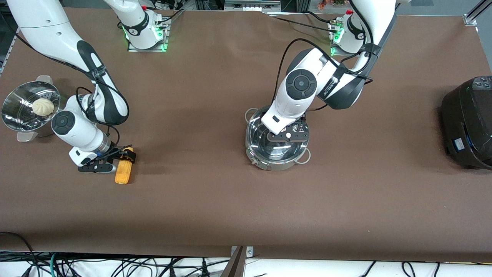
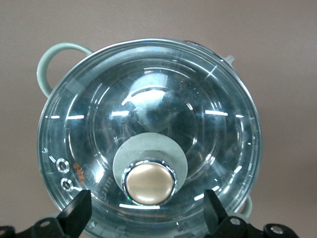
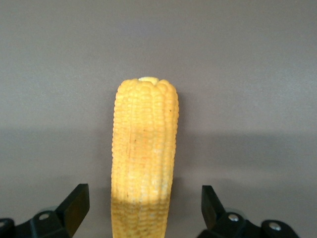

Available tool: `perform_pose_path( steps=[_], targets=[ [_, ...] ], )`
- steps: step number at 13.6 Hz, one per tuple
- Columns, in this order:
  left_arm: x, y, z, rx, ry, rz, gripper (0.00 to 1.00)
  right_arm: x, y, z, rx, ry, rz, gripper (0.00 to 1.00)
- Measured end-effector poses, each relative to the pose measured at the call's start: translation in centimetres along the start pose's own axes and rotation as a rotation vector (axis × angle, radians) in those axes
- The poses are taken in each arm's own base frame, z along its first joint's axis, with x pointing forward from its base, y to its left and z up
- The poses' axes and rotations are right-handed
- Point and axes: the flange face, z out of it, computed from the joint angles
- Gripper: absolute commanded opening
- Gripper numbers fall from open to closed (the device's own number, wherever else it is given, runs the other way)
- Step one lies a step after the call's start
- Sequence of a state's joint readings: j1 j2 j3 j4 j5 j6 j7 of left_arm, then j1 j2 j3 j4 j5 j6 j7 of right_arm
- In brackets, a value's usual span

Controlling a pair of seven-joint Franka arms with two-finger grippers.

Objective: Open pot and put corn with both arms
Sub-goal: 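Reach the right gripper to the corn while the left gripper reaches the lid knob, then grasp the corn with the right gripper while the left gripper grasps the knob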

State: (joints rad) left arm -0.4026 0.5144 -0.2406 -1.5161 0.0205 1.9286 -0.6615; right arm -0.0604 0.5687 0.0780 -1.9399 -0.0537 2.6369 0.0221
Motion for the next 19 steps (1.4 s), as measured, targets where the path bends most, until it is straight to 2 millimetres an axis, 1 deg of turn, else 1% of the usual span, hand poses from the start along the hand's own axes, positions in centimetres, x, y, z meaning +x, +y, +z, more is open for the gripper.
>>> perform_pose_path(
  steps=[3, 5, 6, 7, 8, 9, 10, 11, 12, 13, 14, 15, 17, 18, 19],
  targets=[
    [0.5, 0.1, 1.2, -0.002, 0.004, 0.001, 0.97, 0.0, 0.0, 0.6, 0.002, 0.015, 0.000, 1.00],
    [0.6, 0.2, 1.7, -0.003, 0.002, 0.000, 0.92, -0.1, 0.0, 1.2, 0.003, 0.022, 0.001, 0.99],
    [0.6, 0.2, 1.7, -0.002, 0.001, 0.001, 0.89, -0.1, 0.0, 1.4, 0.004, 0.025, 0.001, 0.76],
    [0.6, 0.2, 1.7, -0.003, 0.002, 0.001, 0.86, -0.1, 0.0, 1.5, 0.004, 0.027, 0.001, 0.46],
    [0.6, 0.2, 1.7, -0.003, 0.002, 0.001, 0.80, -0.1, 0.0, 1.5, 0.004, 0.029, 0.001, 0.18],
    [0.6, 0.2, 1.7, -0.003, 0.002, 0.002, 0.73, 0.0, 0.0, 1.4, 0.004, 0.030, 0.000, 0.04],
    [0.6, 0.2, 1.7, -0.003, 0.002, 0.002, 0.67, 0.0, 0.0, 1.4, 0.004, 0.031, 0.000, 0.00],
    [0.6, 0.2, 1.7, -0.003, 0.002, 0.002, 0.59, 0.0, 0.0, 1.4, 0.004, 0.032, 0.000, 0.00],
    [0.6, 0.2, 1.7, -0.003, 0.002, 0.002, 0.56, 0.1, 0.0, 1.3, 0.004, 0.033, 0.000, 0.00],
    [0.6, 0.2, 1.7, -0.003, 0.002, 0.002, 0.56, 0.1, 0.0, 1.3, 0.004, 0.035, 0.000, 0.00],
    [0.6, 0.2, 1.7, -0.003, 0.002, 0.002, 0.52, 0.2, 0.0, 1.2, 0.004, 0.036, 0.000, 0.00],
    [0.7, 0.2, 1.7, -0.002, 0.003, 0.002, 0.44, 0.2, 0.0, 1.2, 0.004, 0.037, 0.000, 0.00],
    [0.7, 0.2, 1.7, 0.001, 0.004, 0.003, 0.20, 0.4, -0.1, 1.0, 0.005, 0.043, -0.002, 0.00],
    [0.7, 0.2, 1.7, 0.001, 0.004, 0.004, 0.05, 0.6, -0.3, 0.6, 0.006, 0.045, -0.005, 0.00],
    [0.7, 0.2, 1.7, 0.001, 0.005, 0.004, 0.00, 0.9, -0.5, 0.1, 0.007, 0.039, -0.008, 0.00]
  ],
)
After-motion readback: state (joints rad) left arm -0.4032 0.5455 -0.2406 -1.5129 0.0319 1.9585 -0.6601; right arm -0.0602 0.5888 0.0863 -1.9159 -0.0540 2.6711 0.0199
